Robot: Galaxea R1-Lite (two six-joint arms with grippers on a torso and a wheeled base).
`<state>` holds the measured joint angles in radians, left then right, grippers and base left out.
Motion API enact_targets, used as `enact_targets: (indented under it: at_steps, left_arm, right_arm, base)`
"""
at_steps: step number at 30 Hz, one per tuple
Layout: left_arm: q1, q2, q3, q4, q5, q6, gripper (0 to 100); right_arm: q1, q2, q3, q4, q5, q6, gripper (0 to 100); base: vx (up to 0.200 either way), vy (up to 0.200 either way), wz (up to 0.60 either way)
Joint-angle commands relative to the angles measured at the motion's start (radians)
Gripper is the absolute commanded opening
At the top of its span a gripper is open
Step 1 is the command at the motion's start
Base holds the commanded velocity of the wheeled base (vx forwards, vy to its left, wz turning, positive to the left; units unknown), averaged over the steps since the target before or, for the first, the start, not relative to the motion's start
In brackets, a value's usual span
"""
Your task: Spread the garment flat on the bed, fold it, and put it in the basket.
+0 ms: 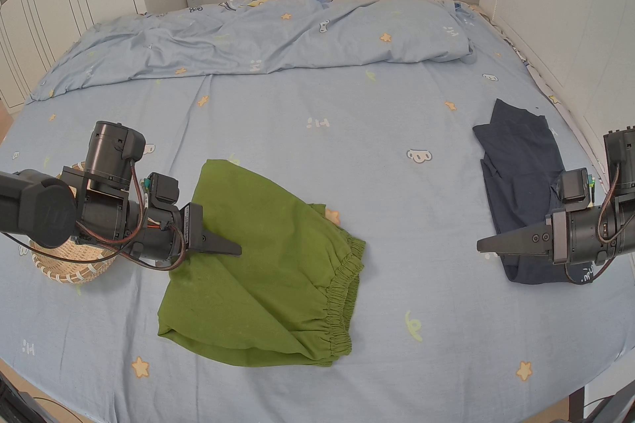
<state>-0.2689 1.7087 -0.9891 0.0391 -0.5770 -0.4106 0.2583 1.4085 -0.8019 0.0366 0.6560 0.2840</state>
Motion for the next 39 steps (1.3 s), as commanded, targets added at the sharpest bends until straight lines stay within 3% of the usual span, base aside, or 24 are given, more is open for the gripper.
enact_targets:
  at_steps: [1, 33, 39]
  left_arm:
    - [0.000, -0.067, -0.072, 0.094, 0.005, 0.024, 0]
    - [-0.036, -0.127, -0.072, 0.123, 0.043, 0.053, 0]
    - [-0.033, -0.176, -0.083, 0.111, 0.043, 0.105, 0]
  right_arm:
    - [0.002, -0.006, 0.003, 0.000, 0.001, 0.001, 100]
    - [-0.001, -0.006, 0.017, -0.001, -0.001, 0.000, 100]
    - [-0.010, -0.010, 0.018, -0.001, -0.002, 0.000, 100]
  base:
    - [0.000, 0.200, 0.00]
    - [0.000, 0.200, 0.00]
    - [0.000, 0.000, 0.00]
